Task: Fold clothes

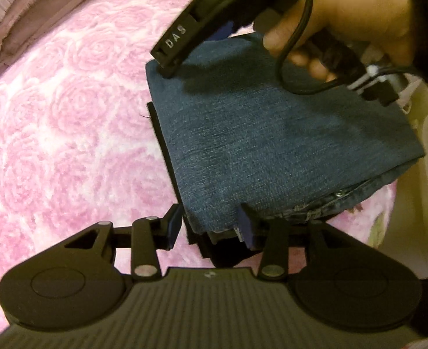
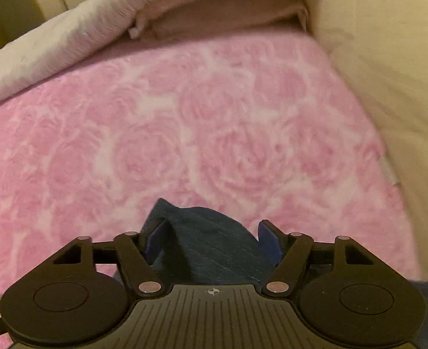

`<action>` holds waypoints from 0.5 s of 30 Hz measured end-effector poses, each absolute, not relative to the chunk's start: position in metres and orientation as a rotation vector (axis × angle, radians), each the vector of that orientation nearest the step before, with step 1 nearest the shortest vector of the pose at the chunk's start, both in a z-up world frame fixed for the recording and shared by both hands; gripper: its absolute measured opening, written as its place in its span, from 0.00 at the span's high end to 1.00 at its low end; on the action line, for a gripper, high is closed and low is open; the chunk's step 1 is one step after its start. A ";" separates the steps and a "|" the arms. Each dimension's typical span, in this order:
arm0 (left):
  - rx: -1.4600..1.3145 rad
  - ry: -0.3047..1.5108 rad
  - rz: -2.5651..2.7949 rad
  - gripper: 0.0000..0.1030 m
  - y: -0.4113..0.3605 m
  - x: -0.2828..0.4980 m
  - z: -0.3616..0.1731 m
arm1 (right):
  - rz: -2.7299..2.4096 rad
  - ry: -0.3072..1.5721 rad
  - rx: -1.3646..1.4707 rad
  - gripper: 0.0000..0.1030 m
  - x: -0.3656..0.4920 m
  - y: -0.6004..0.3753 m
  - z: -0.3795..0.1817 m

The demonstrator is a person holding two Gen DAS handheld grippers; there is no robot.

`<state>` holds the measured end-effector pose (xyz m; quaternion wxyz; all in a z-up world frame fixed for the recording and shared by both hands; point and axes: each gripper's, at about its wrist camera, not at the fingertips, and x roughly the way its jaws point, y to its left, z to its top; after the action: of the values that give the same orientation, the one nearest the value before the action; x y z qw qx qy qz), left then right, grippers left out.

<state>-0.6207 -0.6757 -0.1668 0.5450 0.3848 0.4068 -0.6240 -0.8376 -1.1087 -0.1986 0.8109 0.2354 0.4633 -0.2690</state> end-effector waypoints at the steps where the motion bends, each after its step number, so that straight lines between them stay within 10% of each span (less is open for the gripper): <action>1: 0.915 0.963 -1.479 0.62 -0.675 -0.621 -0.167 | -0.569 0.976 0.514 0.30 -0.841 -1.110 -0.196; 15: 0.878 0.975 -1.531 0.67 -0.703 -0.632 -0.149 | -0.907 0.903 0.723 0.30 -1.016 -1.073 -0.167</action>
<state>-0.6316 -0.7025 -0.1488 0.5334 0.3682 0.4091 -0.6423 -1.0164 -1.0727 -0.1674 0.7419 0.3297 0.4121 -0.4136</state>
